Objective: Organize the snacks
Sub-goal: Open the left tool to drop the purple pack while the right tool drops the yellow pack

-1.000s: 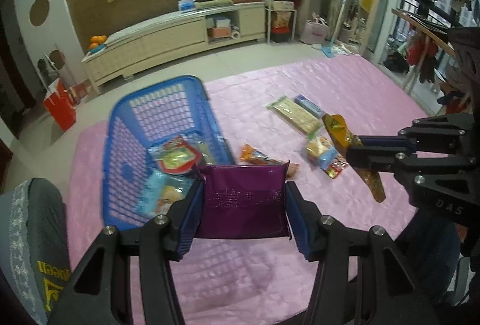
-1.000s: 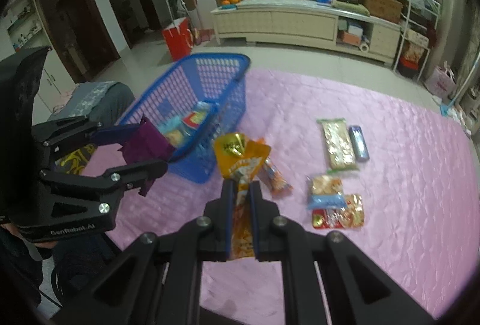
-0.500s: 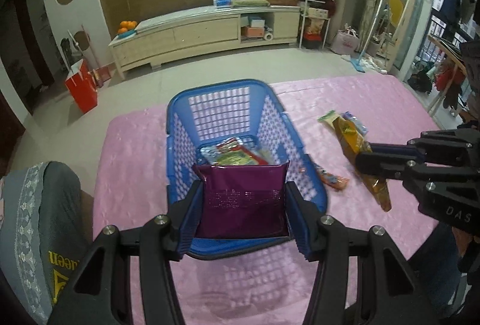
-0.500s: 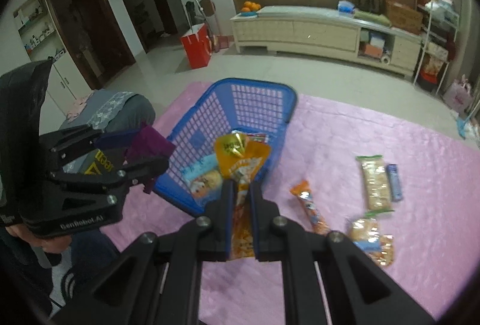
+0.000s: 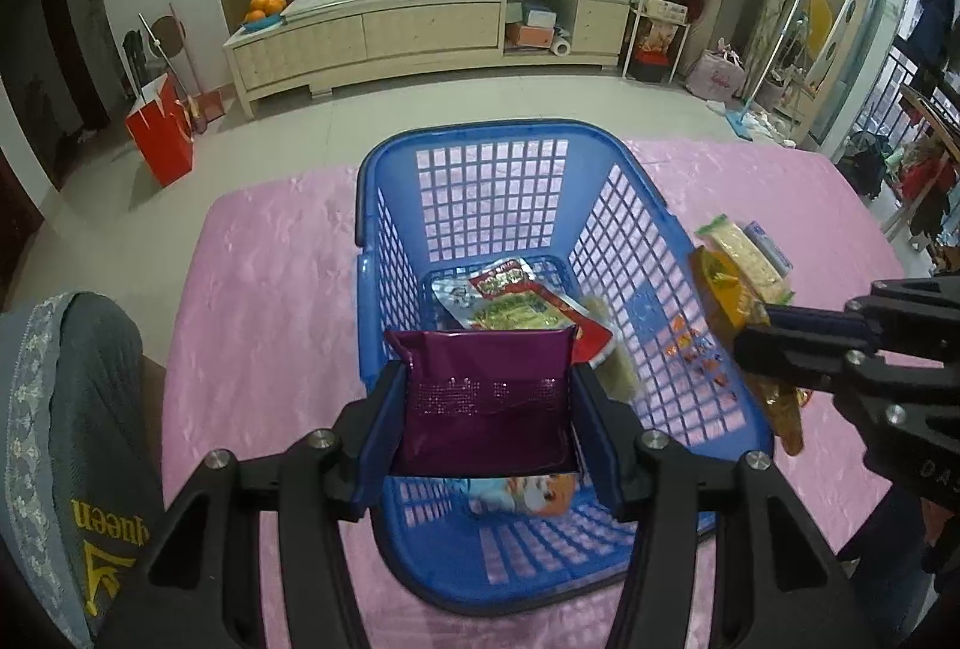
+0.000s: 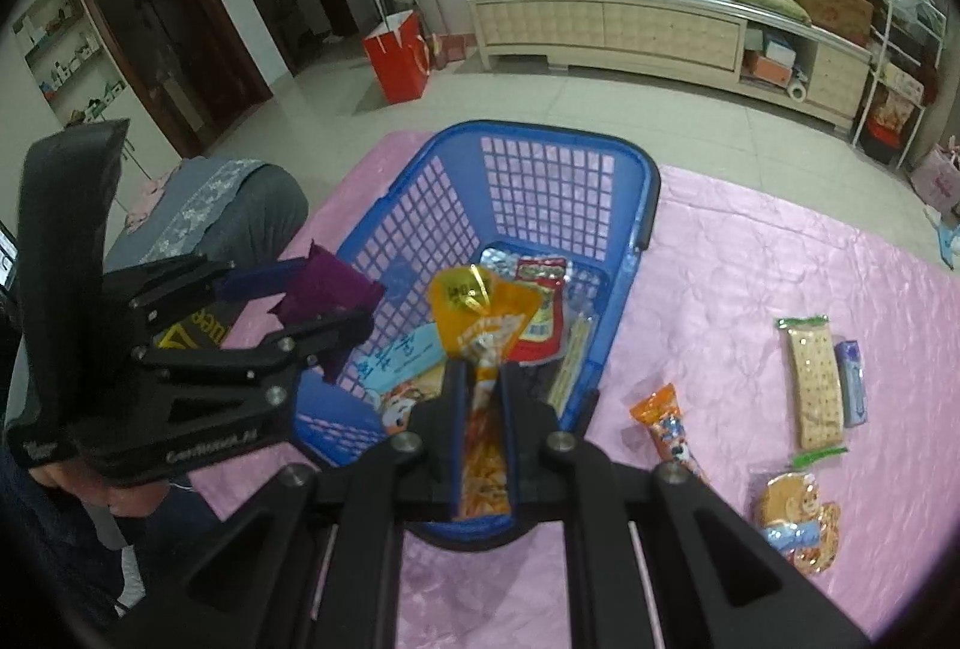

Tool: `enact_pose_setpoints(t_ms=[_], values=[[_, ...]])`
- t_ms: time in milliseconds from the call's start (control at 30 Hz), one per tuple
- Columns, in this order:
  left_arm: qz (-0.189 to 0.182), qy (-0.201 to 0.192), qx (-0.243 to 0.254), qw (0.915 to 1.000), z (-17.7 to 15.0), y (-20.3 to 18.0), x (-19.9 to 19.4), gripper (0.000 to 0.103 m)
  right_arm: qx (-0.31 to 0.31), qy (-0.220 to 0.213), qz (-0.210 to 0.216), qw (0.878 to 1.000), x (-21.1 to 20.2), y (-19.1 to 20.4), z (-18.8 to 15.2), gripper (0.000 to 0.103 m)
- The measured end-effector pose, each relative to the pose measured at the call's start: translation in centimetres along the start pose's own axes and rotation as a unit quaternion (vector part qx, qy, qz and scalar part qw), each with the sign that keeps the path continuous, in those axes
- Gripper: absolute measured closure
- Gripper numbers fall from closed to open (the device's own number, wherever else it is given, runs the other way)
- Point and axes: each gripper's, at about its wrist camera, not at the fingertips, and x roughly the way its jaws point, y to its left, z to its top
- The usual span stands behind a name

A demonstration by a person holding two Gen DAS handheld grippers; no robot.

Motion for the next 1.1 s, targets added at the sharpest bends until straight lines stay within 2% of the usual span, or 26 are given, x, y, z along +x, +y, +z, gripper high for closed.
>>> enact_pose_setpoints(t_ms=[100, 133, 167, 200, 300, 767, 1100], values=[[-0.001, -0.001, 0.002, 1.0, 0.5, 0.1, 0.8, 0.049, -0.002, -0.001, -0.005, 1.0, 0.2, -0.3, 0.3, 0.089], [-0.004, 0.001, 0.003, 1.0, 0.6, 0.1, 1.1, 0.046, 0.0, 0.0, -0.005, 1.0, 0.3, -0.5, 0.3, 0.089], [-0.003, 0.003, 0.005, 1.0, 0.8, 0.0, 1.3, 0.035, 0.001, 0.0, -0.005, 1.0, 0.4, -0.5, 0.3, 0.089], [0.001, 0.004, 0.007, 1.0, 0.8, 0.0, 1.5, 0.031, 0.002, 0.002, -0.006, 1.0, 0.4, -0.7, 0.2, 0.089], [0.006, -0.001, 0.014, 0.9999, 0.7, -0.4, 1.3, 0.025, 0.003, 0.006, -0.009, 1.0, 0.3, -1.1, 0.1, 0.089], [0.004, -0.016, 0.0, 0.9999, -1.5, 0.2, -2.8, 0.023, 0.001, -0.008, 0.005, 1.0, -1.1, 0.6, 0.9, 0.089], [0.013, -0.01, -0.007, 0.9998, -2.5, 0.7, -3.1, 0.023, 0.005, 0.015, -0.002, 1.0, 1.8, 1.8, 1.1, 0.089]])
